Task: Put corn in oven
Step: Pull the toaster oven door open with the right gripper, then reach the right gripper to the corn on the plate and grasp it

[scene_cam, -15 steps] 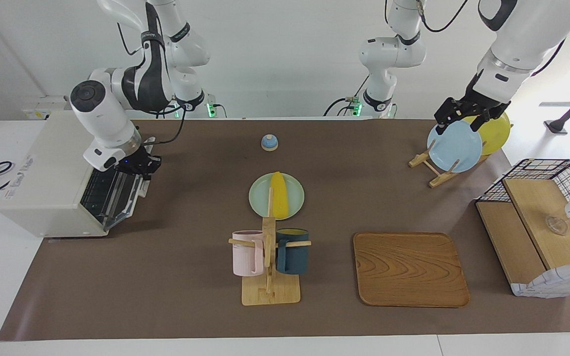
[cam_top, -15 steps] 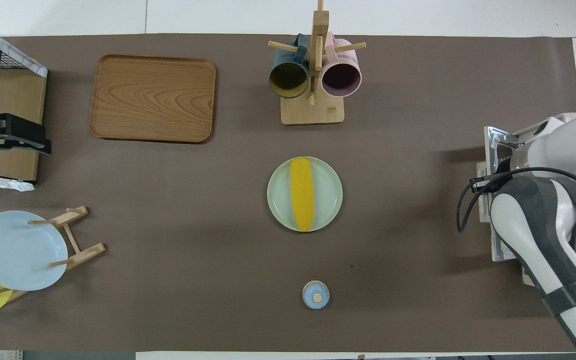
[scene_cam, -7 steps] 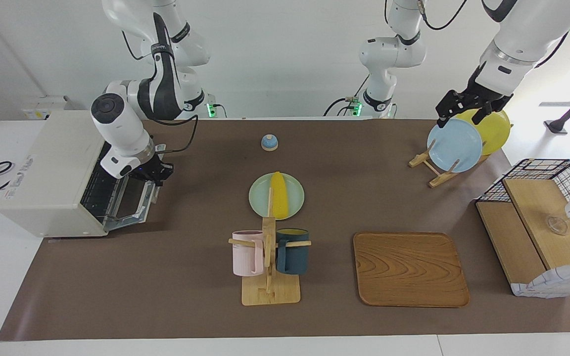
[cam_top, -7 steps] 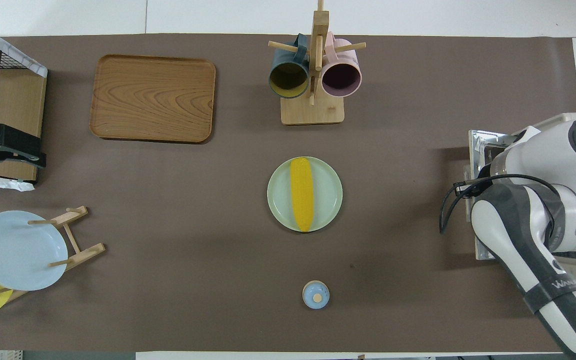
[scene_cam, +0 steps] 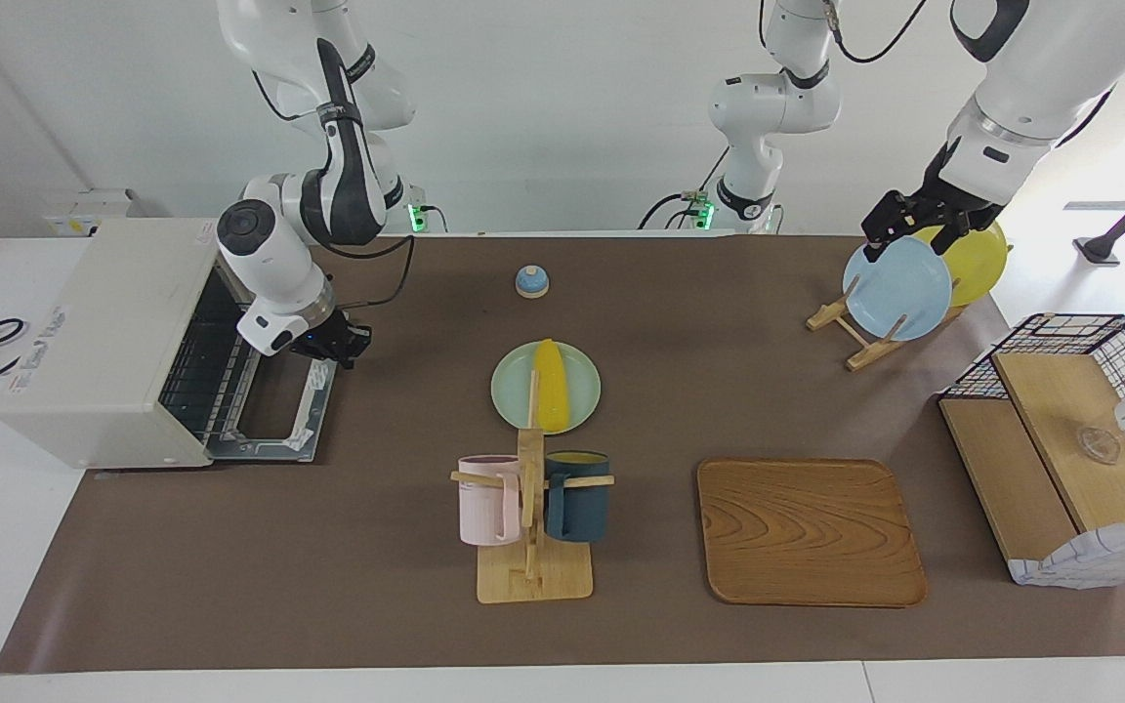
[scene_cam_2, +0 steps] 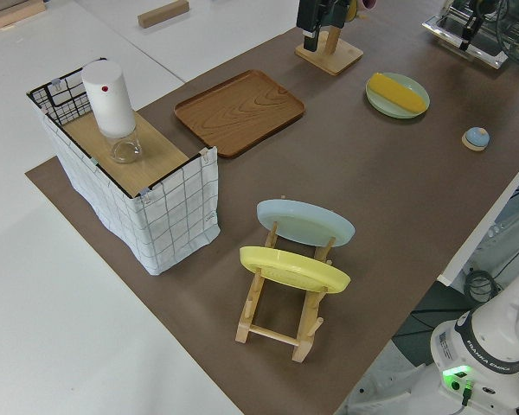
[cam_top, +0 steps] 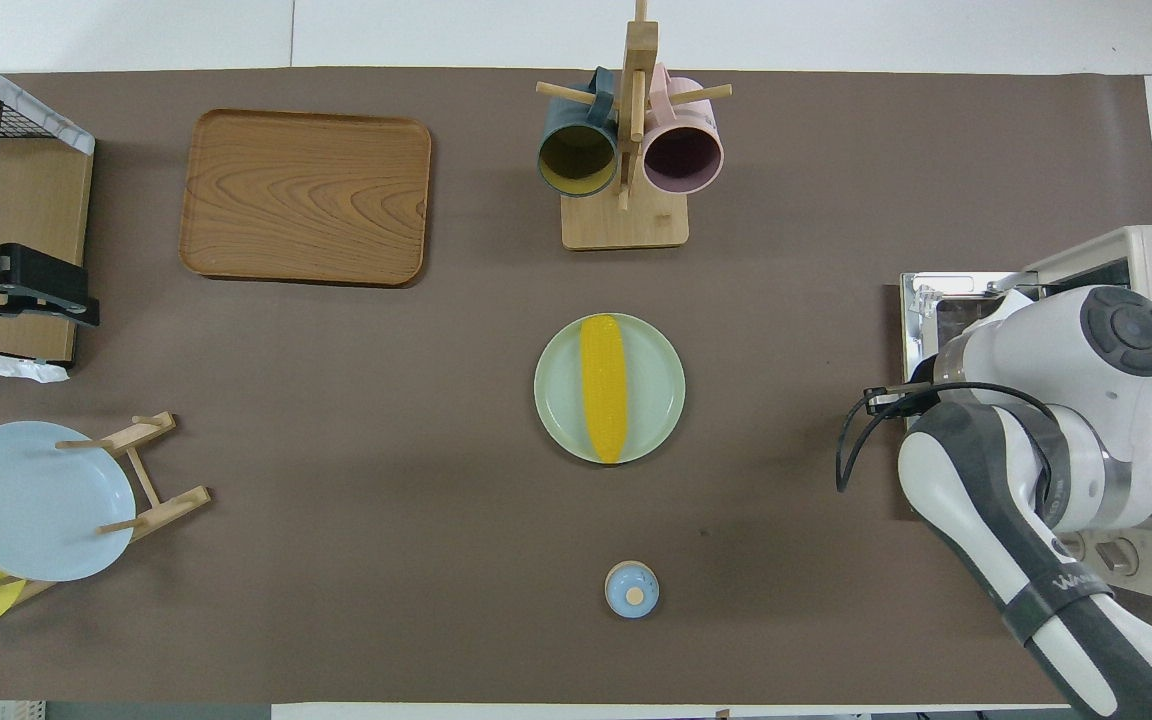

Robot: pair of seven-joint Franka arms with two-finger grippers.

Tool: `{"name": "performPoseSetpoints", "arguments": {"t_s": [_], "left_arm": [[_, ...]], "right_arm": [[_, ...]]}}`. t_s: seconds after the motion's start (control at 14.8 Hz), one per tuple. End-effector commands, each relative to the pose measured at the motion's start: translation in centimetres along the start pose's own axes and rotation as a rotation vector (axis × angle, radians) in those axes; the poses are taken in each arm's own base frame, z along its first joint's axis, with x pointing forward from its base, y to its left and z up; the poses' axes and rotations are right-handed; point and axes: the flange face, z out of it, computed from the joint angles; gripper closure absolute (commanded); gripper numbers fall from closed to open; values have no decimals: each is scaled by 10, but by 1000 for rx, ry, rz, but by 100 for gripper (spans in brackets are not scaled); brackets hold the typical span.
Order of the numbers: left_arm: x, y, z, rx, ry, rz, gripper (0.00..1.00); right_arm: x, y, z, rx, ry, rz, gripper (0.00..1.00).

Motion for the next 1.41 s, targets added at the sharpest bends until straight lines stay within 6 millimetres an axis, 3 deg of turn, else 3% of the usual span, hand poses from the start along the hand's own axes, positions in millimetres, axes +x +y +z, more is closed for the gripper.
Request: {"name": "performPoseSetpoints", "arguments": {"t_s": [0.0,0.2,0.4,0.54,0.67,0.74,0.88,1.08,1.35], "left_arm": [[-4,-4,-1,-1,23,6,0],[-5,-4,0,0,15,7,0],[-5,-5,-1,0,13,7,0],[-5,-5,-1,0,15,7,0],[-5,-5,-2,0,16,7,0],[-5,-5,-2,-1,19,6,0],[-5,-6,-2,-1,21,6,0],[-4,-6,-4,2,31,8,0],[-2,-5,-3,2,40,54,0]], "right_arm": [[2,-51,-14,42,32,64,100],[8,-176,-40,56,88,105,100],[16,-265,-66,47,127,23,100],[33,-325,-70,21,111,40,100],[45,-403,-40,-86,160,85,94],[52,-410,-22,-108,179,103,81],[52,-416,-4,-75,204,102,66],[42,-408,25,-69,204,92,63],[30,-403,41,-57,211,81,64]]}}
